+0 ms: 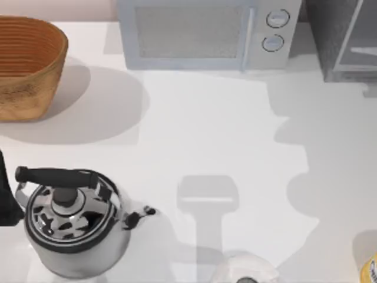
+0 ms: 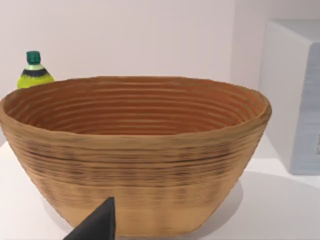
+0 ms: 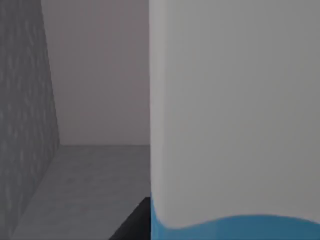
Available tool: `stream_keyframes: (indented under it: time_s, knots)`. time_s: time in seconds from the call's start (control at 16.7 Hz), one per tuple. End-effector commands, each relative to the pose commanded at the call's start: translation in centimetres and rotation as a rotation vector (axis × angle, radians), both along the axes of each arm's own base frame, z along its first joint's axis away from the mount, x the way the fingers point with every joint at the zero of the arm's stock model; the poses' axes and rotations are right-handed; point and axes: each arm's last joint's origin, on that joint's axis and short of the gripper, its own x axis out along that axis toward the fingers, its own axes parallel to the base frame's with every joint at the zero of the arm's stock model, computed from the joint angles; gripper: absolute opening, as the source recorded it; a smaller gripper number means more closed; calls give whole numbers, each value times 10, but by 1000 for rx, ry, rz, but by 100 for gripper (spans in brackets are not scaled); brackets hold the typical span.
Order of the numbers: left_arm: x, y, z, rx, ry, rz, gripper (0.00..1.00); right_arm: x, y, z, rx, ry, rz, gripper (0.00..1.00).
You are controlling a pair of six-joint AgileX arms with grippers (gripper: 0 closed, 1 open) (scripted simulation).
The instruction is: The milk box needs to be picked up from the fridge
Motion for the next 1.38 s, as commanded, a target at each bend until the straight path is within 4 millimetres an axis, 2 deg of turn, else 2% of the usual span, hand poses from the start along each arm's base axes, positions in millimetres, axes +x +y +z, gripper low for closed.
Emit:
stream_keyframes:
  time_s: [0.12, 0.48, 0.72, 0.9, 1.02, 1.2, 1.38]
  knots:
    - [0, 0, 0, 0, 0, 0, 100, -9, 0, 2, -3, -9, 0, 0]
    - [0, 0, 0, 0, 0, 0, 100, -9, 3, 2, 0, -5, 5, 0]
    - [0, 0, 0, 0, 0, 0, 100, -28, 15, 22, 1, 4, 5, 0]
    - [0, 0, 0, 0, 0, 0, 100, -57, 31, 45, 0, 8, 5, 0]
    - [0, 0, 0, 0, 0, 0, 100, -84, 43, 60, -2, 5, 5, 0]
    - [0, 0, 0, 0, 0, 0, 100, -134, 62, 78, -8, -19, 5, 0]
    - [0, 0, 0, 0, 0, 0, 100, -186, 77, 80, -12, -52, 5, 0]
